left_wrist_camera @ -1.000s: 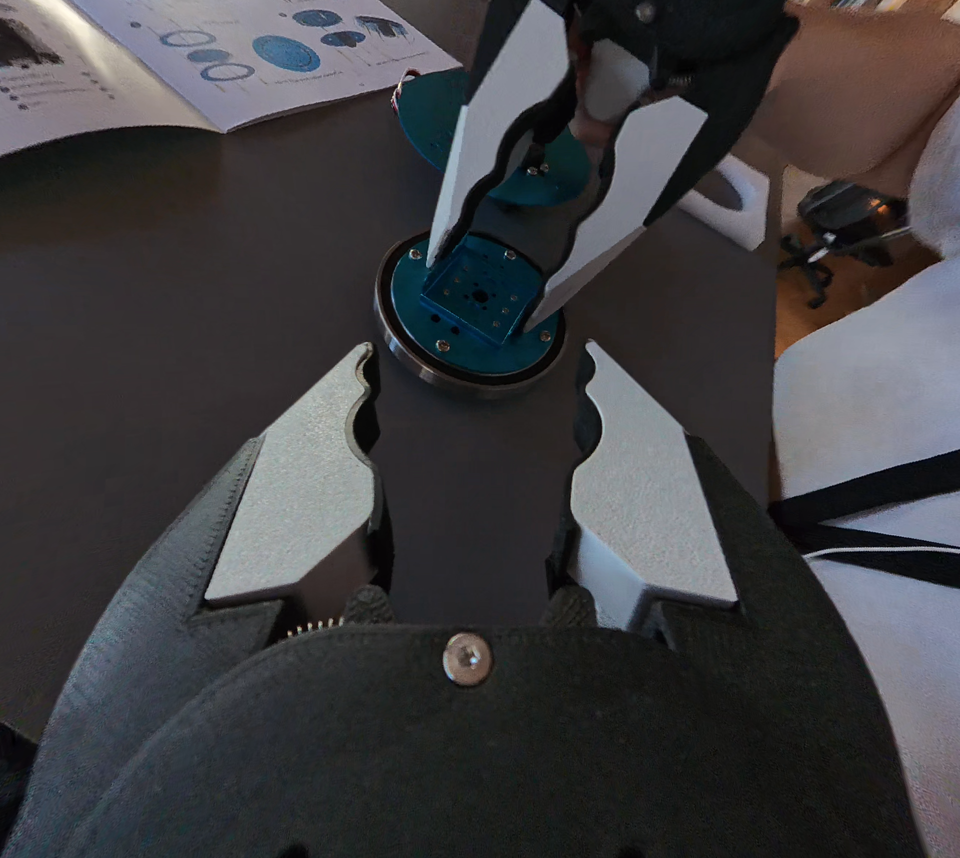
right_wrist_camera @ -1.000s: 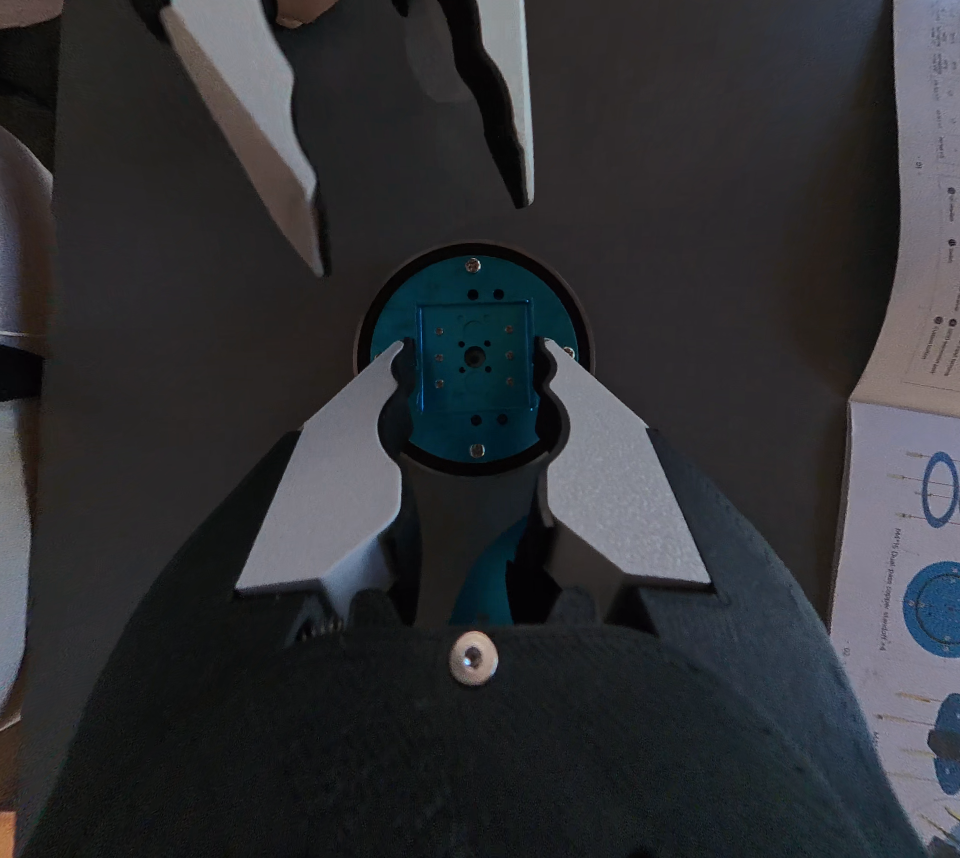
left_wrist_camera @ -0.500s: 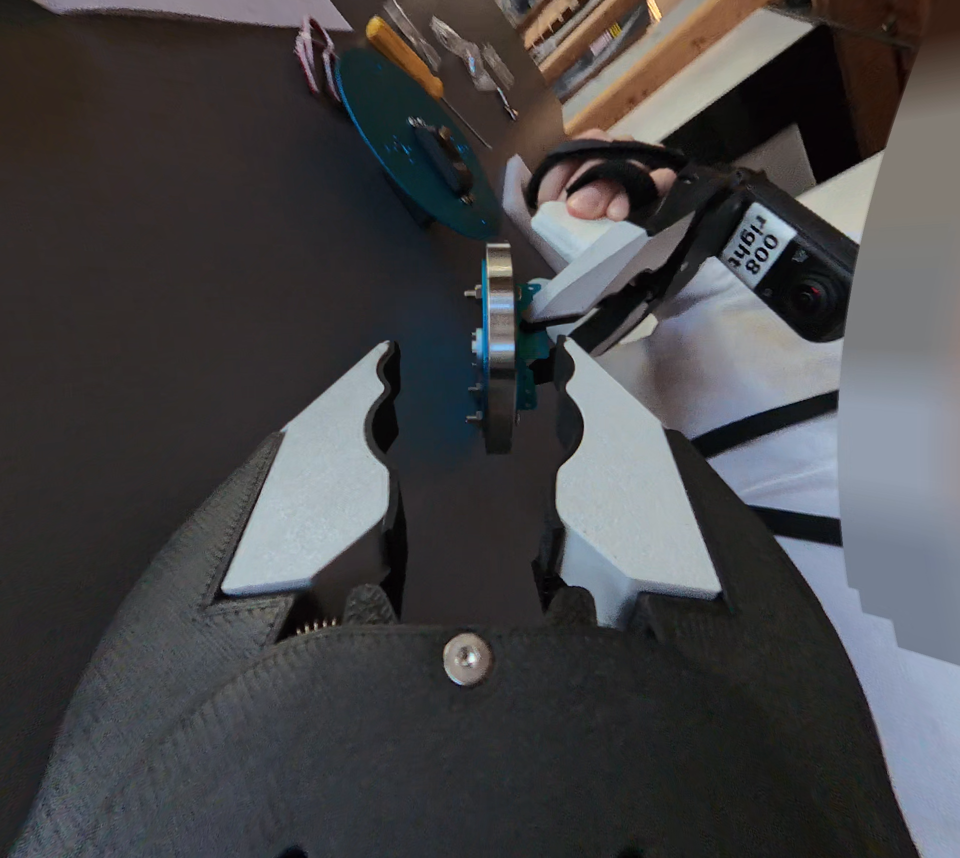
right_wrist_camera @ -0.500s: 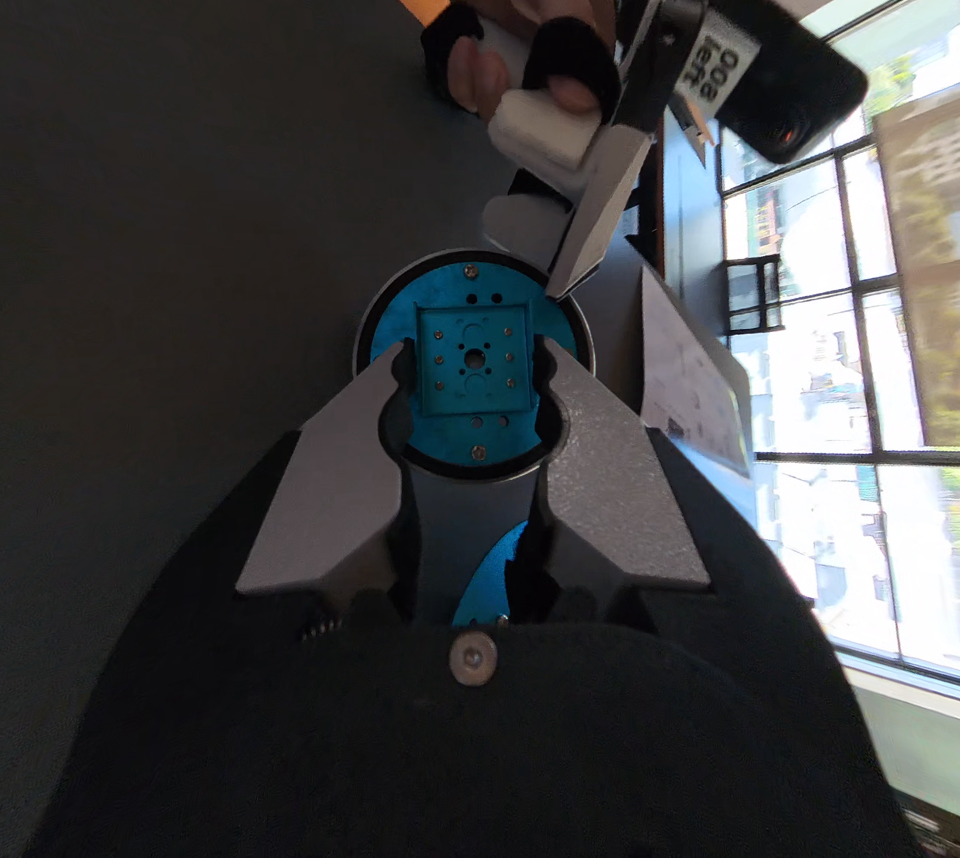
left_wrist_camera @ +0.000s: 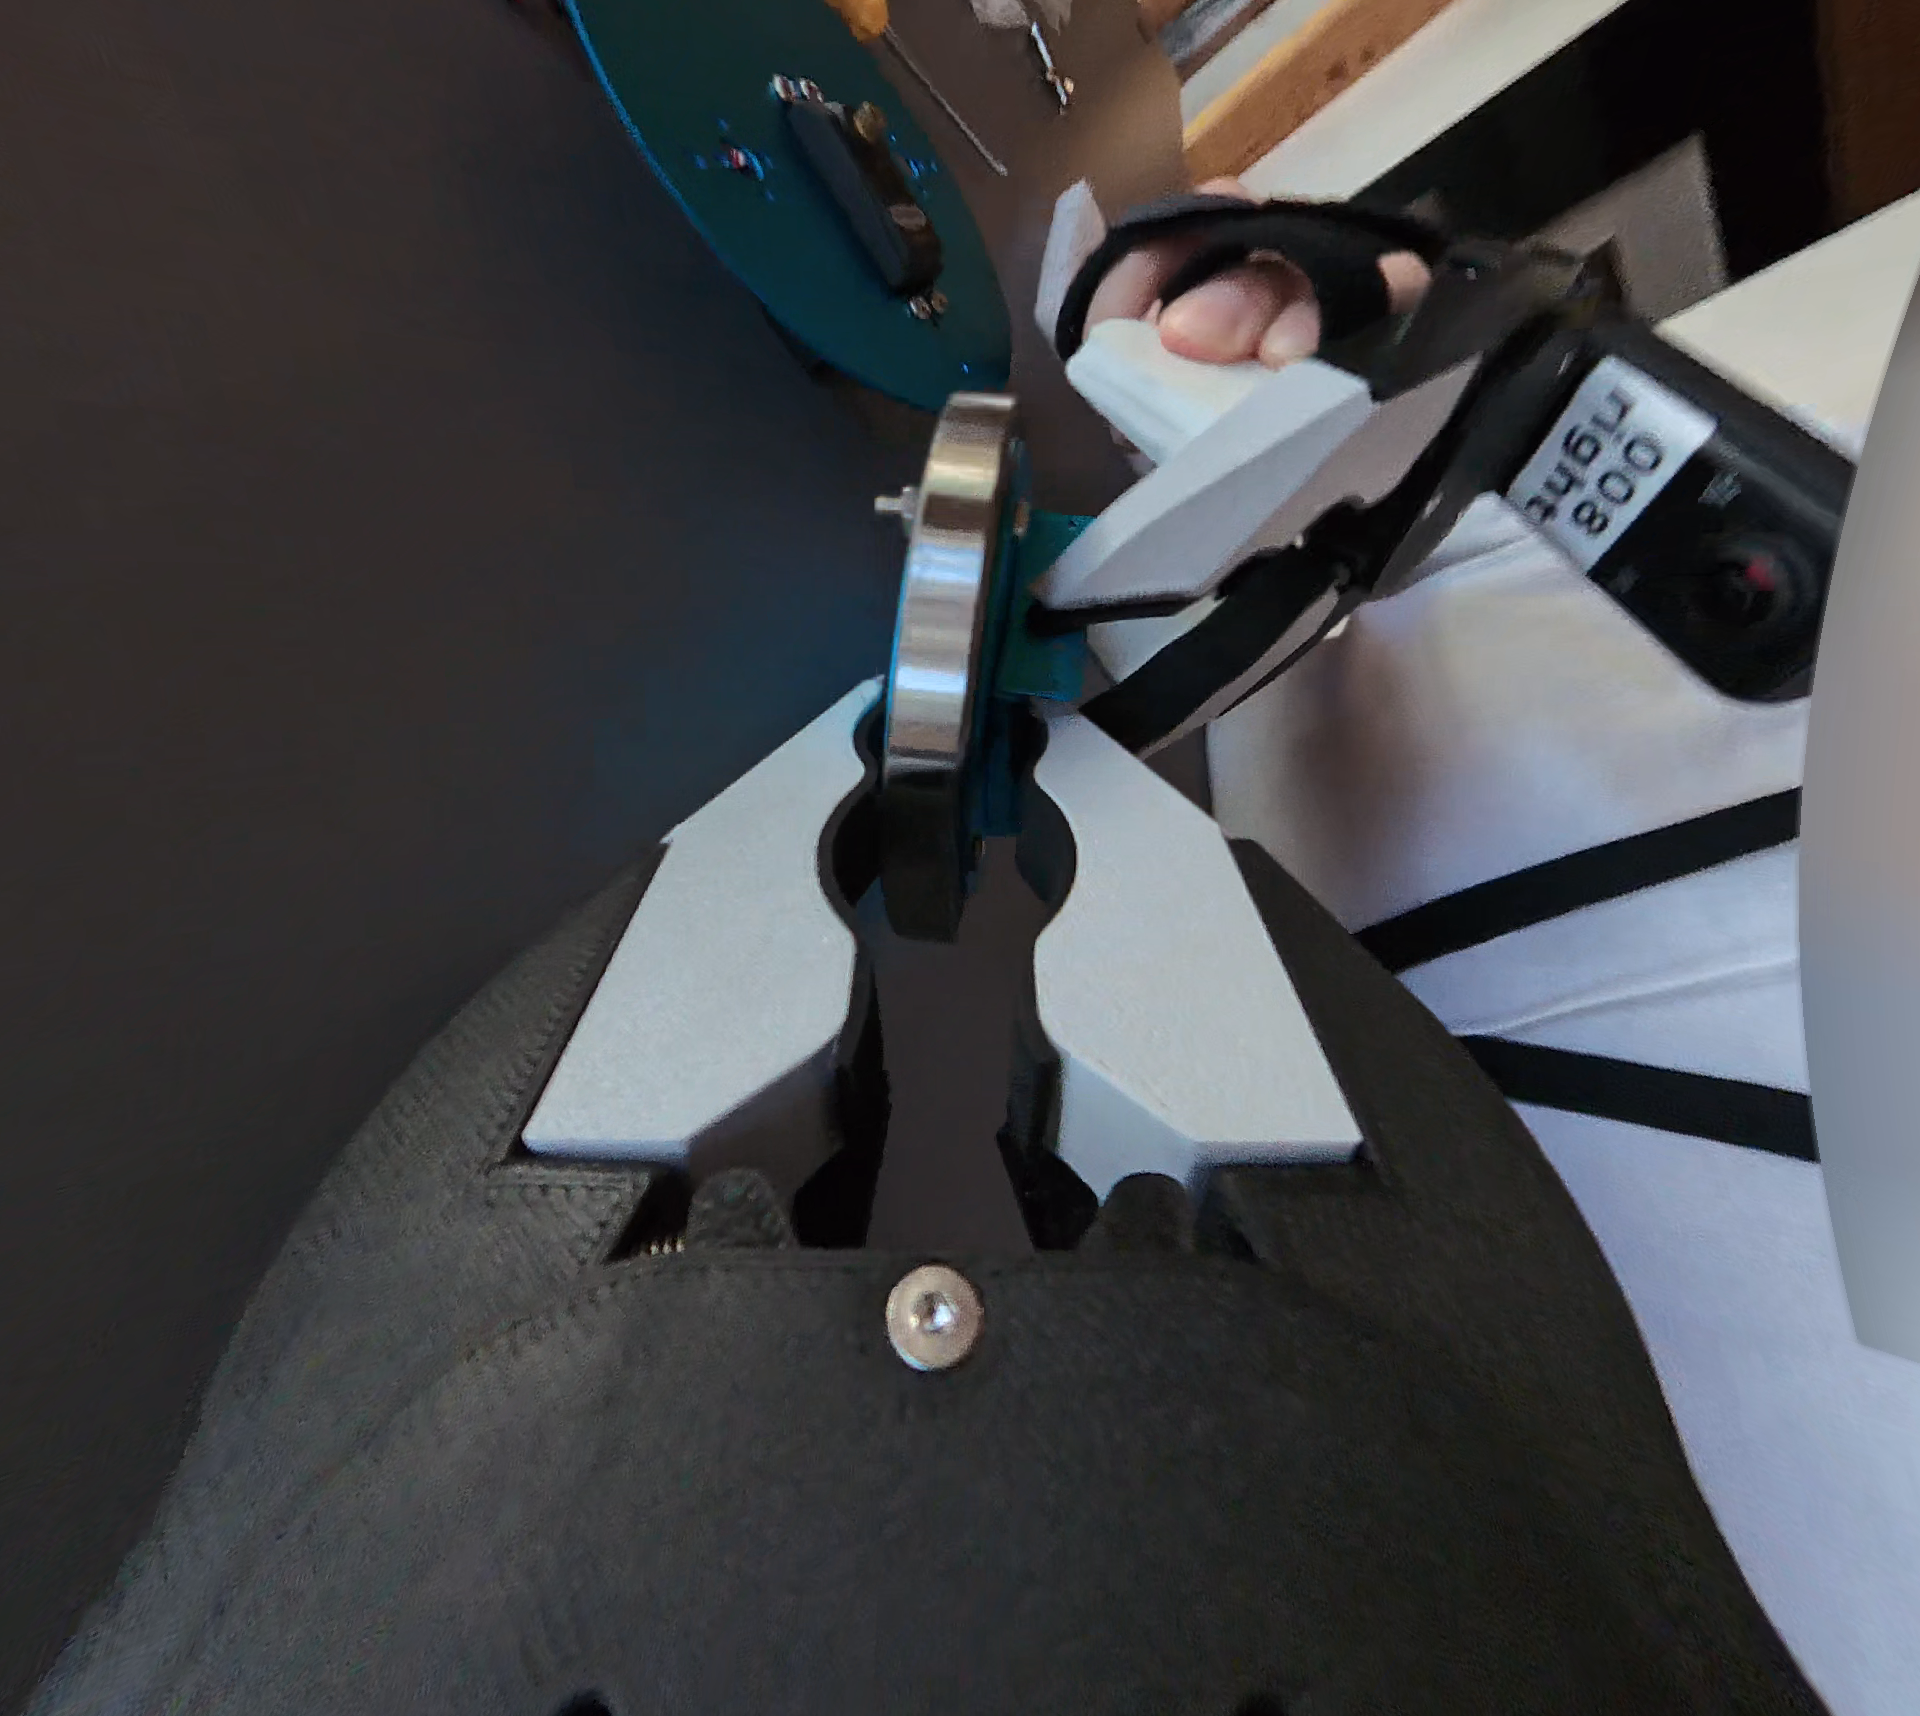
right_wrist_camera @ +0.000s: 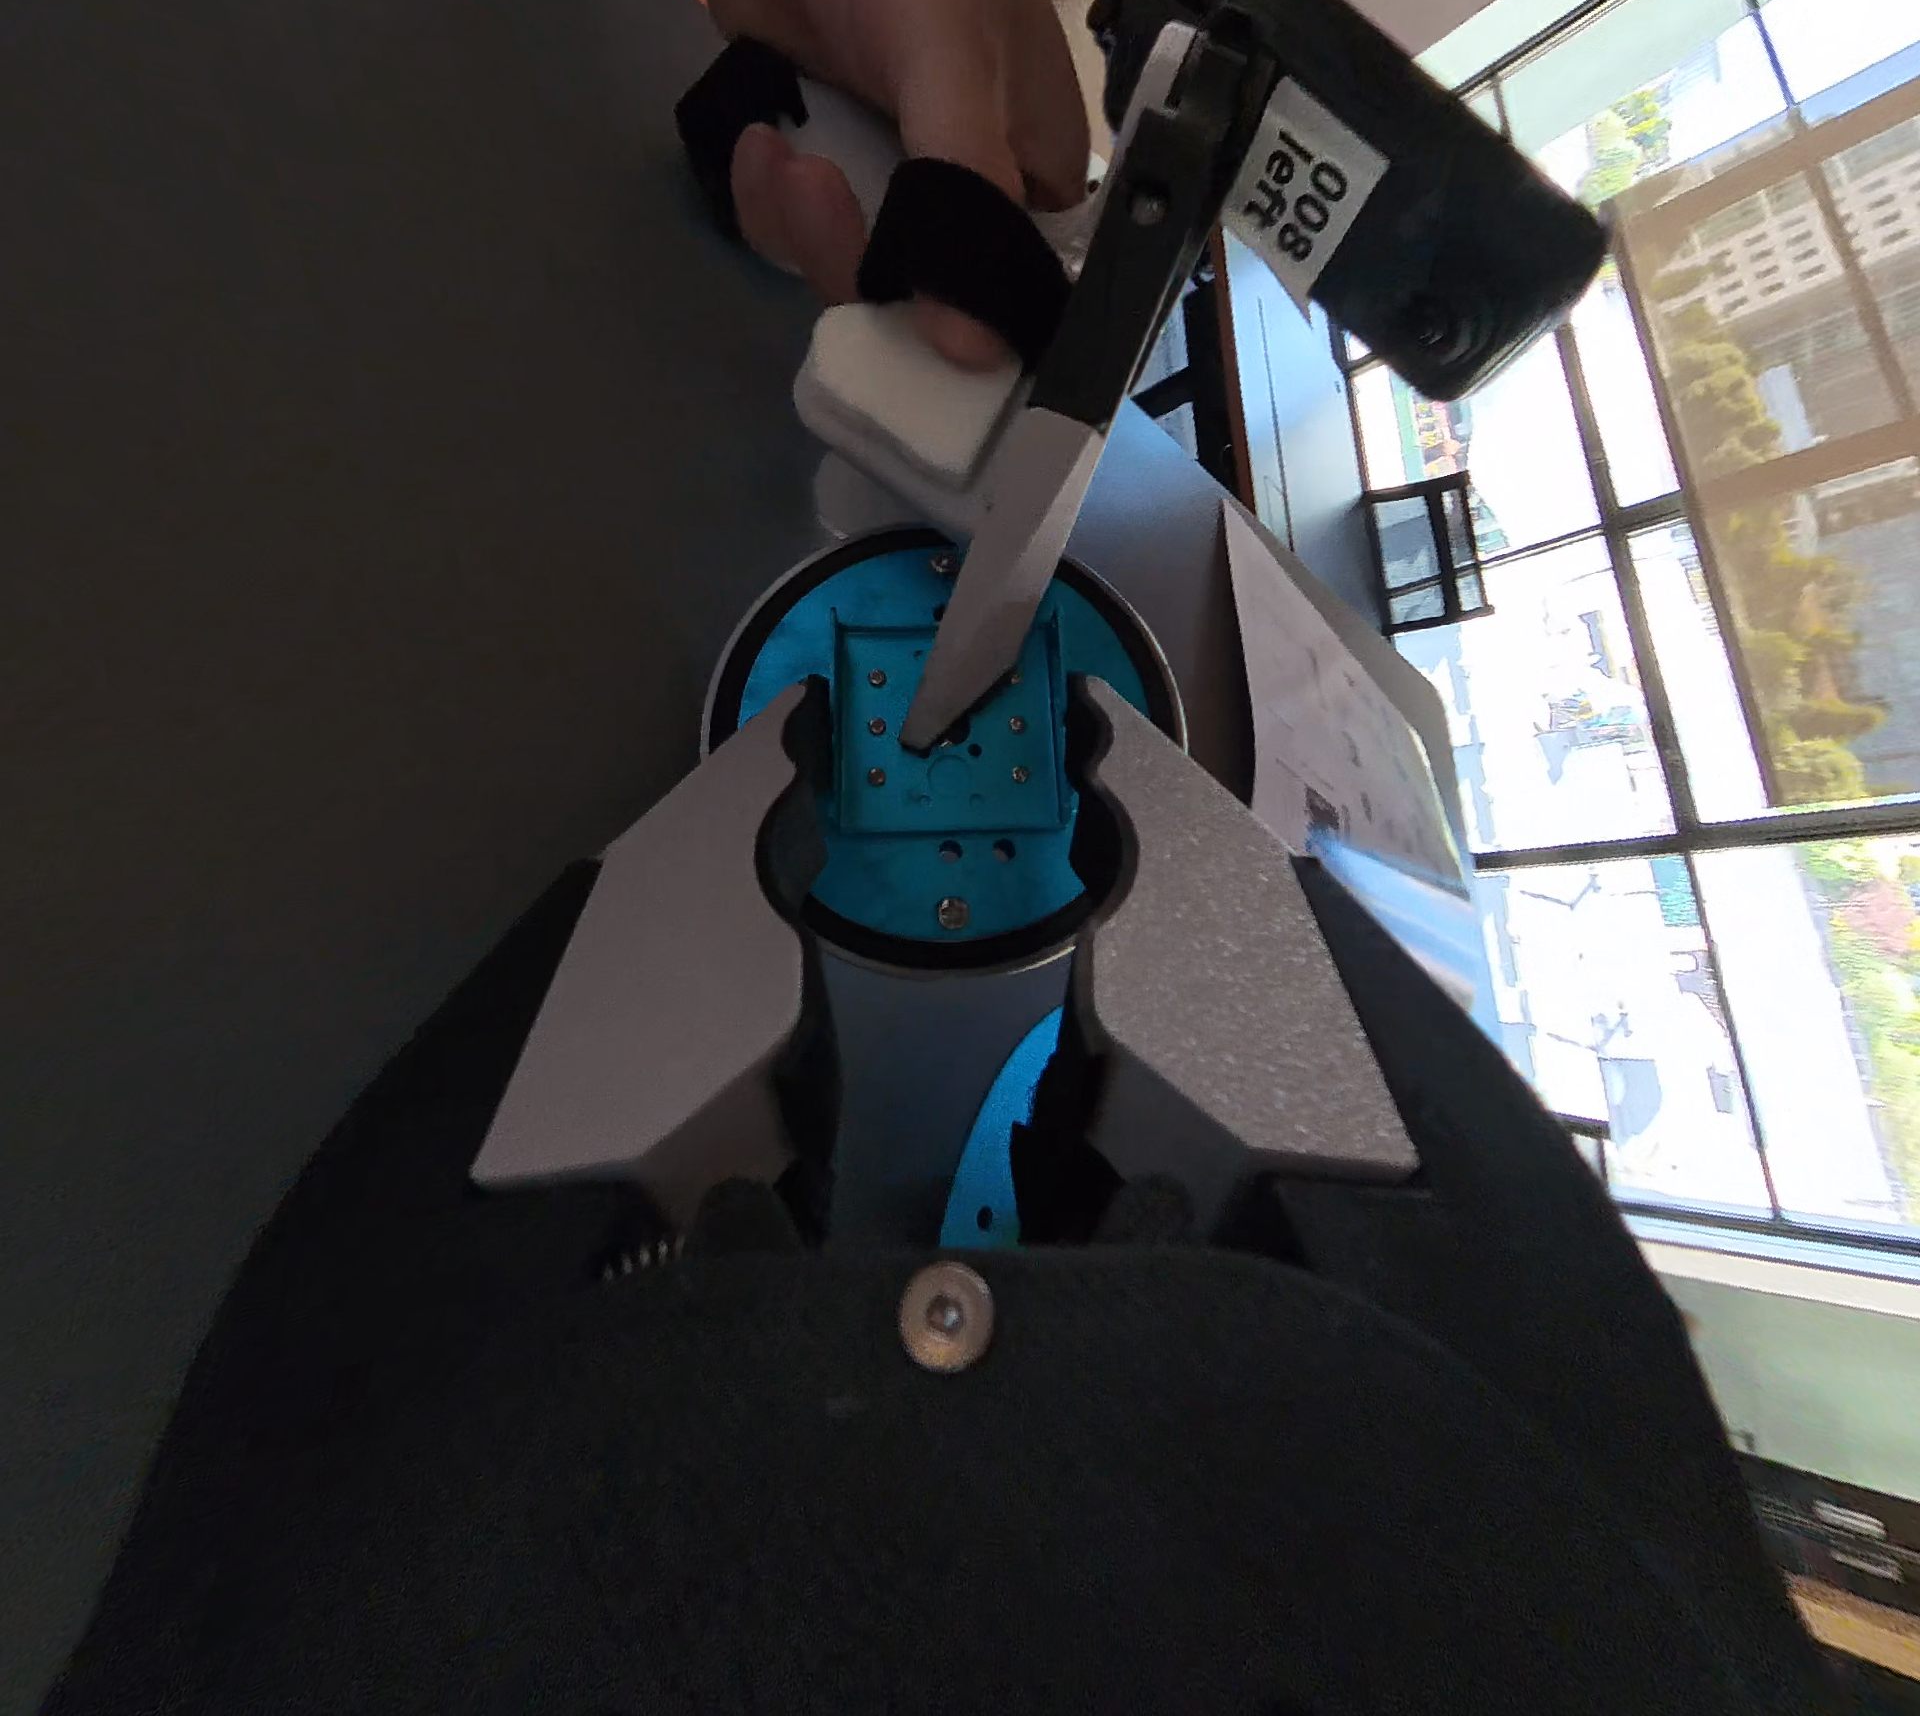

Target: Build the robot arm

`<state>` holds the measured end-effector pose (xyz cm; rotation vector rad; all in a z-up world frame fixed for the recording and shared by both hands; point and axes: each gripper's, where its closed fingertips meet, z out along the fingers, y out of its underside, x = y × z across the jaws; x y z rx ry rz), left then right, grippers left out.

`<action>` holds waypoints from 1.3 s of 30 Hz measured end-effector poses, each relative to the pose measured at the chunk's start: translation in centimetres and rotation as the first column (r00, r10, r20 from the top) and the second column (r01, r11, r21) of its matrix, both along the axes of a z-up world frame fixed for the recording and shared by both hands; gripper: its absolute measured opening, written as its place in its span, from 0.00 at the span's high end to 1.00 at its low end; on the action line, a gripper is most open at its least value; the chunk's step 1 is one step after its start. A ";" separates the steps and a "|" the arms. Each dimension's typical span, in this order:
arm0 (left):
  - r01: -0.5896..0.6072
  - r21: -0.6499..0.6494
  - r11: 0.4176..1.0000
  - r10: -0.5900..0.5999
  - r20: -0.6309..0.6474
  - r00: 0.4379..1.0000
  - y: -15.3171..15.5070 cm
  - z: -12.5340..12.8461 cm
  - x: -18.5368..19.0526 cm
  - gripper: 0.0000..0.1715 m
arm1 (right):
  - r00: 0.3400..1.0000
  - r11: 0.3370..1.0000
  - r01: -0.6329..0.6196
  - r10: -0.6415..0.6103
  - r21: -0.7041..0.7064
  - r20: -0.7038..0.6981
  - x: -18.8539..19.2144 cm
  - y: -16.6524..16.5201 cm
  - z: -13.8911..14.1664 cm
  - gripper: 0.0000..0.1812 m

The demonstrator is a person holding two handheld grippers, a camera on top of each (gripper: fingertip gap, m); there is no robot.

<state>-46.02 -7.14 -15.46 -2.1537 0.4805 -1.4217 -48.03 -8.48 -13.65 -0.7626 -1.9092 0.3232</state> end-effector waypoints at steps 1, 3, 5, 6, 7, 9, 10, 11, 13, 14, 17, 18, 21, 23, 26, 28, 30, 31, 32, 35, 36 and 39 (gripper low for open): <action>-0.009 -0.019 1.000 0.009 0.020 1.000 0.1 0.0 0.0 0.89 | 1.000 1.000 0.004 -0.004 0.008 -0.003 0.0 0.1 0.0 0.76; -0.014 -0.002 1.000 0.014 0.002 1.000 0.1 0.0 0.0 0.89 | 1.000 1.000 0.010 -0.010 -0.013 -0.009 0.0 0.1 0.0 0.76; -0.027 0.021 0.999 0.027 -0.023 0.999 0.1 0.1 -0.1 0.89 | 1.000 1.000 0.005 -0.004 0.016 -0.020 0.0 0.0 0.1 0.75; -0.028 0.026 0.999 0.029 -0.028 0.999 0.0 0.2 -0.1 0.89 | 1.000 0.999 -0.001 0.002 0.040 -0.024 -0.1 -0.1 0.2 0.75; -0.027 0.028 0.999 0.028 -0.027 0.999 -0.2 0.3 -0.1 0.89 | 1.000 0.998 -0.005 0.007 0.055 -0.027 -0.1 -0.3 0.3 0.75; -0.025 0.032 0.999 0.026 -0.022 0.999 -0.4 0.6 -0.1 0.89 | 0.999 0.999 -0.014 0.016 0.051 -0.037 0.0 -0.6 0.7 0.76; -0.025 0.029 0.999 0.025 -0.020 0.999 -0.6 0.8 0.0 0.89 | 0.999 0.999 -0.019 0.021 0.042 -0.042 0.0 -0.7 0.8 0.76; -0.026 0.024 0.999 0.026 -0.017 1.000 -0.6 0.9 0.0 0.89 | 0.999 0.999 -0.026 0.027 0.034 -0.047 0.1 -0.8 1.0 0.76; -0.026 0.009 1.000 0.027 -0.016 1.000 -0.7 1.0 0.1 0.89 | 0.998 0.999 -0.031 0.032 0.016 -0.056 0.2 -0.9 1.1 0.76; -0.027 0.006 1.000 0.027 -0.019 0.999 -0.7 1.0 0.2 0.89 | 0.998 1.000 -0.030 0.031 0.007 -0.057 0.2 -0.9 1.2 0.76; -0.032 -0.003 0.999 0.032 -0.030 0.999 -0.5 1.0 0.3 0.89 | 0.998 1.000 -0.027 0.027 0.000 -0.058 0.3 -0.7 1.1 0.76; -0.029 -0.004 1.000 0.029 -0.032 0.999 -0.6 1.0 0.3 0.89 | 0.998 1.000 -0.029 0.028 -0.003 -0.059 0.3 -0.7 1.1 0.76; -0.031 -0.014 0.999 0.031 -0.031 0.999 -0.5 1.0 0.4 0.89 | 0.997 0.999 -0.035 0.035 -0.009 -0.064 0.3 -0.7 1.1 0.76; -0.037 -0.023 0.999 0.036 -0.025 0.999 -0.6 1.0 0.4 0.89 | 0.997 0.999 -0.045 0.044 -0.008 -0.070 0.3 -0.7 1.2 0.76; -0.045 -0.038 0.998 0.045 -0.015 0.999 -0.6 1.0 0.3 0.89 | 0.996 0.998 -0.052 0.051 -0.019 -0.069 0.3 -0.7 1.2 0.76; -0.052 -0.062 0.997 0.052 0.002 0.999 -0.7 1.0 0.3 0.89 | 0.996 0.998 -0.057 0.055 -0.023 -0.071 0.3 -0.8 1.2 0.76; -0.054 -0.083 0.995 0.056 0.029 0.998 -0.8 1.0 0.3 0.89 | 0.995 0.998 -0.065 0.063 -0.022 -0.077 0.3 -0.9 1.3 0.76; -0.051 -0.093 0.994 0.055 0.040 0.998 -0.9 1.1 0.4 0.89 | 0.995 0.997 -0.071 0.069 -0.024 -0.075 0.3 -1.0 1.4 0.76; -0.048 -0.100 0.994 0.053 0.046 0.998 -1.0 1.1 0.5 0.89 | 0.994 0.997 -0.077 0.075 -0.027 -0.075 0.4 -1.1 1.4 0.76; -0.046 -0.108 0.993 0.052 0.054 0.997 -1.1 1.2 0.6 0.89 | 0.993 0.996 -0.087 0.084 -0.028 -0.082 0.6 -1.2 1.5 0.76; -0.046 -0.112 0.993 0.053 0.058 0.997 -1.2 1.2 0.6 0.89 | 0.993 0.996 -0.088 0.086 -0.021 -0.084 0.7 -1.2 1.6 0.76; -0.059 -0.136 0.989 0.071 0.087 0.994 -1.0 1.3 0.3 0.89 | 0.992 0.996 -0.086 0.084 -0.010 -0.090 0.9 -0.9 1.7 0.76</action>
